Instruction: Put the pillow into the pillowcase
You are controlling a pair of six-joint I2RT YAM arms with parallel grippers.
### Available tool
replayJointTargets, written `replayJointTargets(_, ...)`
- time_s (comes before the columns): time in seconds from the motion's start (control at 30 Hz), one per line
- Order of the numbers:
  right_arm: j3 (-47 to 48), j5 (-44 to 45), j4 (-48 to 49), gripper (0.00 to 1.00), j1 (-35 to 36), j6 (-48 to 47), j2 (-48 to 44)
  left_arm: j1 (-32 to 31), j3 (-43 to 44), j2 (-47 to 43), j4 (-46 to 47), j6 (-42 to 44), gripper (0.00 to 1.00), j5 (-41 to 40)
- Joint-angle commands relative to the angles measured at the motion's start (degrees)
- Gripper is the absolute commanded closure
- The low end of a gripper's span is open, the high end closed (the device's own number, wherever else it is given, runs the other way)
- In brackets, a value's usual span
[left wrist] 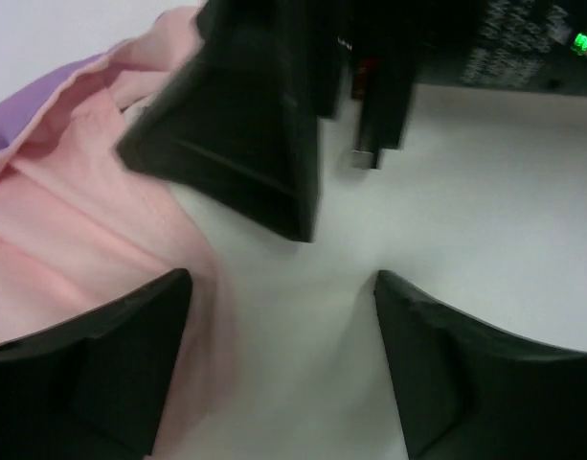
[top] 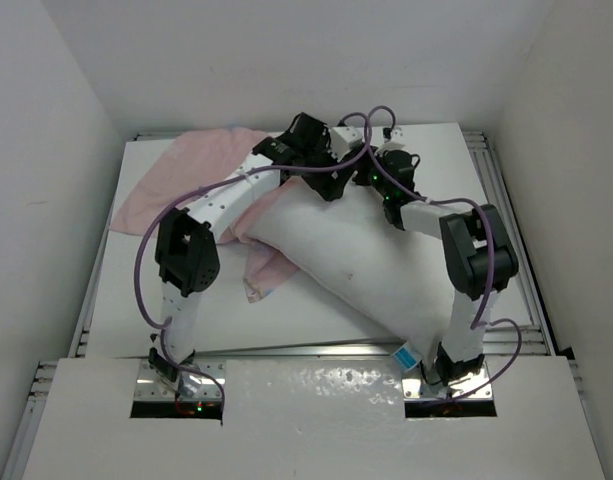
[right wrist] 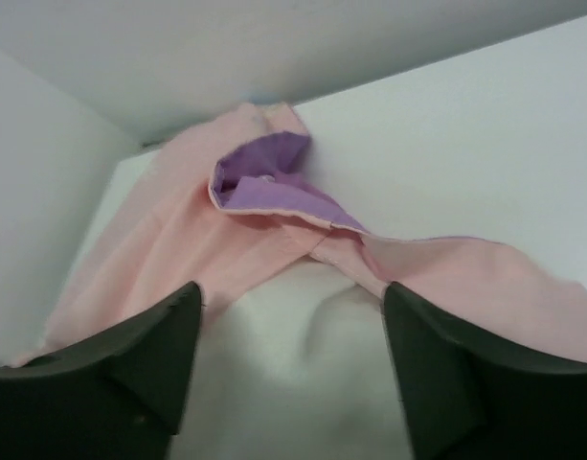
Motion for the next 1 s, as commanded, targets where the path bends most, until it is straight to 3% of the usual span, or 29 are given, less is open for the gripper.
replayJointTargets(0.0, 3.78, -0.26, -12.73, 0.18, -1.09, -15.11, -6.68, -0.39, 8.91, 0.33, -4.6, -2.18, 0.19, -2.9)
replayJointTargets(0.1, 6.5, -0.8, -26.98, 0.08, -1.53, -26.89, -12.31, 1.71, 6.75, -6.77, -1.82, -1.66, 0.0, -4.39)
replayJointTargets(0.2, 8.0, -0.53, -35.97, 0.01, -1.62, -33.15, -16.44, 2.95, 1.47, -16.09, 1.28, 0.19, 0.0, -8.77)
replayJointTargets(0.33, 10.2, -1.67, -43.65, 0.01, -1.62, -35.36, -18.73, 5.57, -1.42, -22.33, -3.47, -0.42, 0.0, -11.51)
replayJointTargets(0.47, 8.19, -6.75, -46.1, 0.04, -1.62, -35.53, -23.55, 10.85, -18.08, -32.79, -3.82, -1.56, 0.0, -11.87)
replayJointTargets(0.5, 7.92, -8.78, -46.9, 0.14, -1.09, -36.23, -24.44, 12.43, -21.79, -34.38, -3.73, -1.57, 0.02, -11.34)
replayJointTargets(0.53, 7.83, -9.58, -48.39, 0.32, -0.31, -37.28, -25.23, 14.53, -25.31, -37.7, -3.65, -0.7, 0.12, -10.9)
replayJointTargets(0.57, 8.09, -7.06, -51.62, 0.91, 2.66, -39.99, -26.54, 14.81, -32.57, -39.12, -3.38, 1.92, 0.46, -11.68)
replayJointTargets(0.6, 7.92, -4.34, -52.7, 1.0, 4.95, -42.02, -26.99, 14.9, -36.29, -40.18, -3.03, 2.82, 0.61, -13.25)
replayJointTargets(0.63, 6.87, -1.44, -53.49, 0.82, 7.5, -48.39, -27.52, 14.9, -42.34, -41.58, -2.16, 4.22, 0.78, -14.66)
replayJointTargets(0.7, 5.55, 5.33, -55.08, 0.46, 15.67, -54.57, -28.22, 14.9, -46.77, -41.77, -0.84, 4.59, 0.79, -18.09)
replayJointTargets(0.73, 4.85, 7.27, -55.08, 0.37, 17.87, -57.22, -28.49, 14.9, -49.49, -41.34, 0.04, 3.54, 0.76, -18.71)
replayJointTargets(0.77, 2.66, 8.77, -53.08, 0.22, 20.94, -57.24, -29.53, 14.9, -50.39, -40.99, 1.96, 3.18, 0.67, -18.89)
replayJointTargets(0.87, -4.11, 10.71, -46.68, 0.01, 24.56, -55.83, -32.0, 14.9, -51.62, -39.32, 4.52, 1.16, 0.47, -18.72)
replayJointTargets(0.97, -10.09, 17.11, -41.57, 0.01, 27.73, -57.15, -34.55, 14.9, -51.27, -36.6, 6.81, -1.3, 0.41, -19.59)
